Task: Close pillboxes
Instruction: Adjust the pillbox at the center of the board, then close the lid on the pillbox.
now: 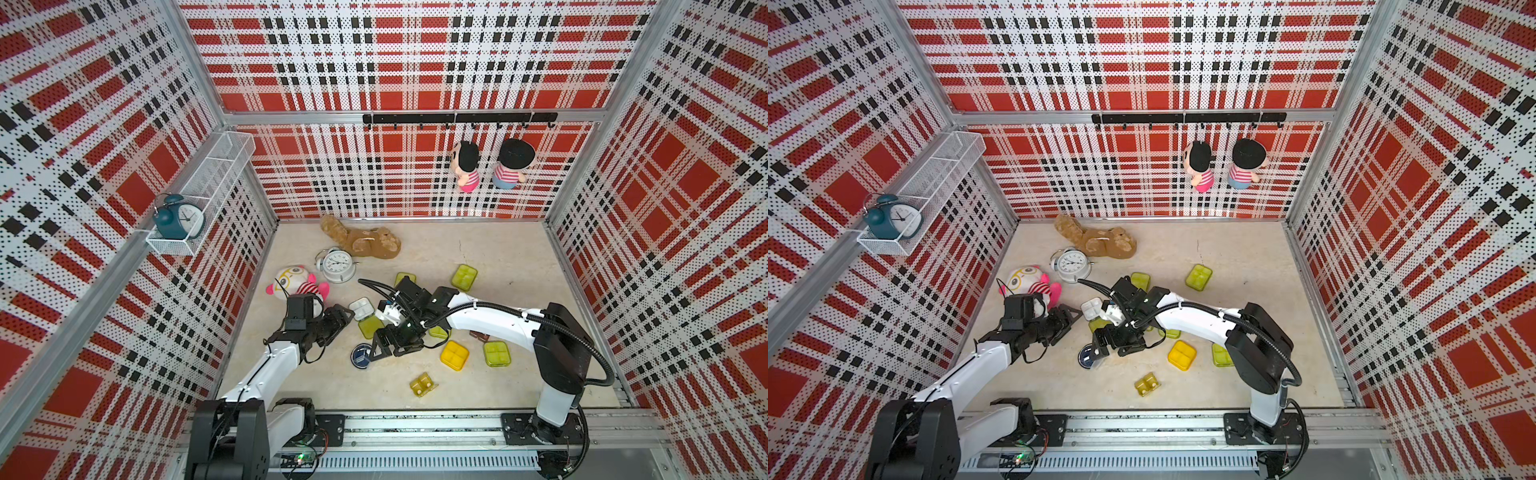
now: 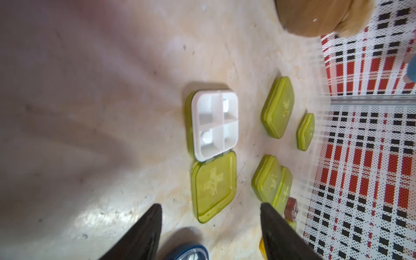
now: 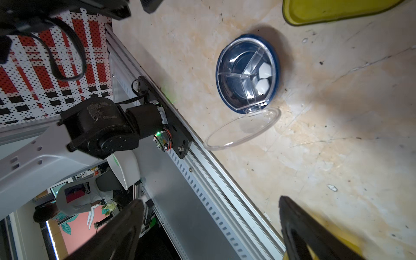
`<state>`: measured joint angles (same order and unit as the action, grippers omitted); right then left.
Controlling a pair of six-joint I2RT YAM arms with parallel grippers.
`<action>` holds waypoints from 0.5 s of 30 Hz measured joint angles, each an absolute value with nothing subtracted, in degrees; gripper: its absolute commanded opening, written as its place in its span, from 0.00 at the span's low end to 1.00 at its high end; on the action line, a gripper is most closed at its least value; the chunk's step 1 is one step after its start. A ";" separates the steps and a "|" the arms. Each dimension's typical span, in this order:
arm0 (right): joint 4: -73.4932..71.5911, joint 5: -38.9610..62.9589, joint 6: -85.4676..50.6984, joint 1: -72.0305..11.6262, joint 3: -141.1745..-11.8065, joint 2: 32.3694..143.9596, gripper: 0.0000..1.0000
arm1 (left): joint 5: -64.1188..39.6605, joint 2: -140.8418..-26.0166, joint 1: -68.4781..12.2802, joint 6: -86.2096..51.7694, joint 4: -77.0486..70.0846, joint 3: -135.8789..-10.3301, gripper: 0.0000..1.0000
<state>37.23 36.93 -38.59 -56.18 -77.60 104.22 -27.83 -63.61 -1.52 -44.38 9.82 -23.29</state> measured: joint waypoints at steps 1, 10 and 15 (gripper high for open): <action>36.99 37.08 -38.59 -56.29 -77.60 104.36 0.96 | -27.88 -63.86 -2.00 -45.30 8.99 -22.00 0.73; 33.69 38.96 -38.79 -57.82 -78.94 107.46 0.96 | -28.91 -63.68 -4.62 -53.10 1.06 -15.88 0.74; 32.51 39.70 -38.85 -58.02 -79.94 109.82 0.97 | -28.86 -62.70 -5.89 -55.40 -1.76 -14.13 0.74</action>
<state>32.51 39.70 -38.85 -58.02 -79.94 109.82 -28.86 -62.70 -5.89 -55.40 -1.76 -14.13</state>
